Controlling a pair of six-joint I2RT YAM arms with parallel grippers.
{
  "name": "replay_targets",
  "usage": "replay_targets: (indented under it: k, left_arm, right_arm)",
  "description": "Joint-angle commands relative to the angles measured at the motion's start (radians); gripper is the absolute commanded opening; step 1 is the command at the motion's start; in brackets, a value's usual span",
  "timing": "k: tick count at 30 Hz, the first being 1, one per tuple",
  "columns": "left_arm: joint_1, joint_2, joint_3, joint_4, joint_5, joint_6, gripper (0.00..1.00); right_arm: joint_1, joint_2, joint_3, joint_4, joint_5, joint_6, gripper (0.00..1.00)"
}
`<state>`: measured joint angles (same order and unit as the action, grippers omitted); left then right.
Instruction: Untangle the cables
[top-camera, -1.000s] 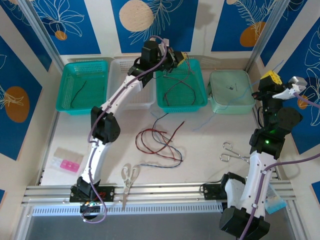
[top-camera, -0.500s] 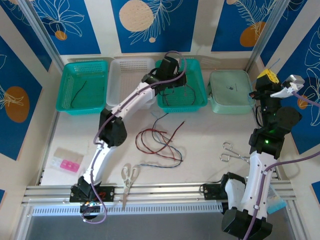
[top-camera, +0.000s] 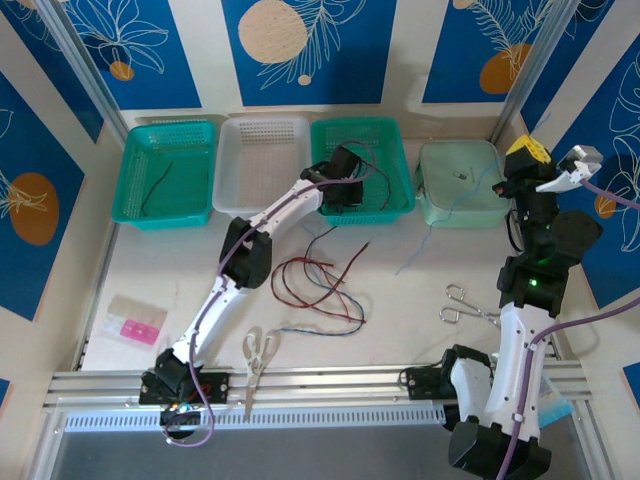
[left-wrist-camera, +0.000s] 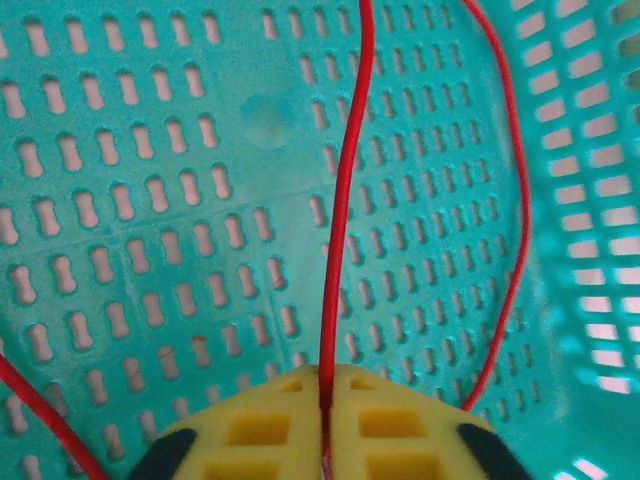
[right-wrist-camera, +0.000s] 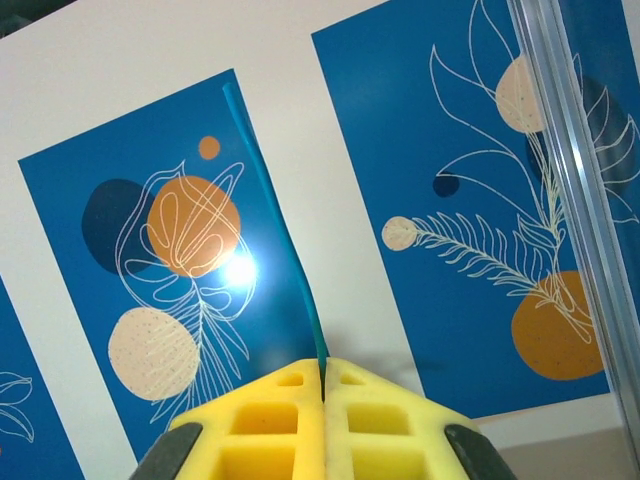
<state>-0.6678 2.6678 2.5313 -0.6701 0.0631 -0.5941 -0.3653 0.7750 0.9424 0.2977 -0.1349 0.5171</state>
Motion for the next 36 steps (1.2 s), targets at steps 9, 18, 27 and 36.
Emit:
replay_targets:
  k: [9,18,27,36]
  left_arm:
    - [0.003,-0.218,0.040,0.014,-0.017,0.051,0.57]
    - [0.007,-0.494,-0.065,0.012,-0.039,0.123,0.59]
    - [0.037,-0.858,-0.561,0.034,-0.053,0.136,0.62]
    - [0.091,-1.216,-1.119,0.181,-0.092,0.047,0.62]
  right_arm:
    - [0.038,0.019,0.046,0.003,-0.011,0.019,0.00]
    - [0.220,0.124,0.135,0.055,0.015,0.016,0.00]
    - [0.527,0.375,0.343,0.126,0.060,-0.074,0.00]
    - [0.718,0.720,0.690,0.097,0.013,-0.123,0.00]
